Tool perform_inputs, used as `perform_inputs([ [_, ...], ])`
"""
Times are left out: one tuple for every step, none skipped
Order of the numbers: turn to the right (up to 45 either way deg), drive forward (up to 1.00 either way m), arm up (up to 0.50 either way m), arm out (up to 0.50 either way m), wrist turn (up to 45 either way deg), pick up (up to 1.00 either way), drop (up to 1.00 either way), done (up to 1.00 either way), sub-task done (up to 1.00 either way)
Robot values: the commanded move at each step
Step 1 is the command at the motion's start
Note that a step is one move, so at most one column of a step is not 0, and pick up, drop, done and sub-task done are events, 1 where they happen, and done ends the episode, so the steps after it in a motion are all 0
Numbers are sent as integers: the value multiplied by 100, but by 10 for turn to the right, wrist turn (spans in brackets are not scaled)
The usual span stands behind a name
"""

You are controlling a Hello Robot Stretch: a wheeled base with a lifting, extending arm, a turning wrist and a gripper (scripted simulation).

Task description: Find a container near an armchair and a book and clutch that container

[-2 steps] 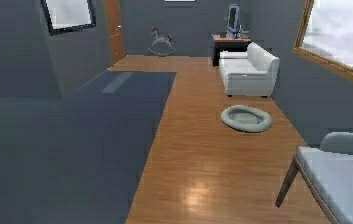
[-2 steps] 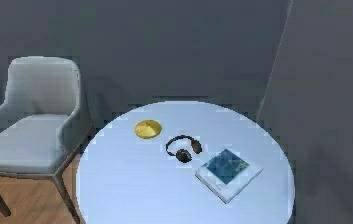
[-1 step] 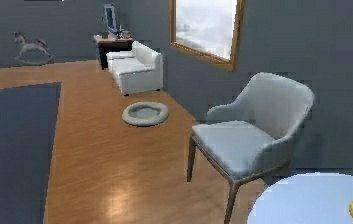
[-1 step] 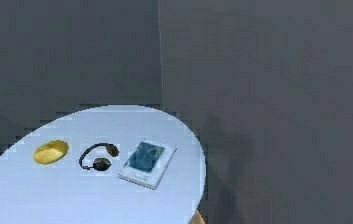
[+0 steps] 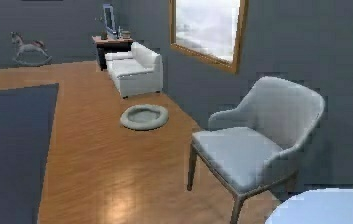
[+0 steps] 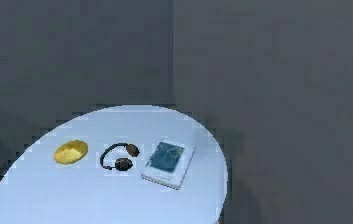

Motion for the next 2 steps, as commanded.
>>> perform_inputs([
  [-270, 0, 0, 0, 0, 0, 0, 0, 0],
  [0, 0, 50, 0, 0, 0, 0, 0, 0],
])
